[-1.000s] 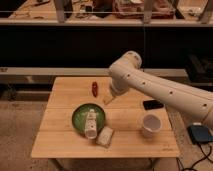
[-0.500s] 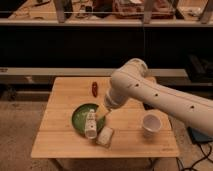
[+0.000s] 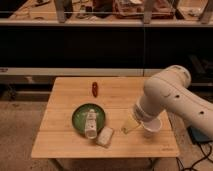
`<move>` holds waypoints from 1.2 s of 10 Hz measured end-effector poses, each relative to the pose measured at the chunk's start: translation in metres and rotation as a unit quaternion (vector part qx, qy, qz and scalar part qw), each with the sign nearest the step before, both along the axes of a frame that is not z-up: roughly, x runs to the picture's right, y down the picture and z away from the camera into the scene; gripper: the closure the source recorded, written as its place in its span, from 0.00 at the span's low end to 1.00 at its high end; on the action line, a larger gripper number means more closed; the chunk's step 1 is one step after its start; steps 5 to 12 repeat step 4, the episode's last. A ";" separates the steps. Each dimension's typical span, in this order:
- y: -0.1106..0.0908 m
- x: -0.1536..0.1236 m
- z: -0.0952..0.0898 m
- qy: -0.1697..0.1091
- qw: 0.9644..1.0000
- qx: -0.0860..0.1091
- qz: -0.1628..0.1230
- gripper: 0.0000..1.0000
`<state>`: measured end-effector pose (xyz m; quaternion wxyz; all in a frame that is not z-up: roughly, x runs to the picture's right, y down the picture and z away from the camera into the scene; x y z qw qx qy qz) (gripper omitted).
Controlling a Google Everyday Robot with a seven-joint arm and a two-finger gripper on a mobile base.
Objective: Move the arm in a circular motion
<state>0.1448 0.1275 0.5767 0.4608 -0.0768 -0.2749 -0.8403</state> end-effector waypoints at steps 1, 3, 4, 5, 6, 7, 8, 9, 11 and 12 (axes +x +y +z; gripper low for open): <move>0.001 0.015 -0.011 0.013 1.000 -0.008 -0.002 0.20; 0.001 0.025 -0.022 0.025 0.999 -0.021 -0.003 0.20; 0.001 0.025 -0.022 0.026 0.999 -0.022 -0.003 0.20; 0.001 0.025 -0.022 0.026 0.999 -0.022 -0.003 0.20; 0.001 0.025 -0.022 0.026 0.999 -0.022 -0.003 0.20; 0.001 0.025 -0.022 0.026 0.999 -0.022 -0.003 0.20; 0.001 0.025 -0.022 0.026 0.999 -0.022 -0.003 0.20; 0.001 0.025 -0.022 0.026 0.999 -0.022 -0.003 0.20; 0.001 0.025 -0.022 0.026 0.999 -0.022 -0.003 0.20; 0.001 0.025 -0.022 0.026 0.999 -0.022 -0.003 0.20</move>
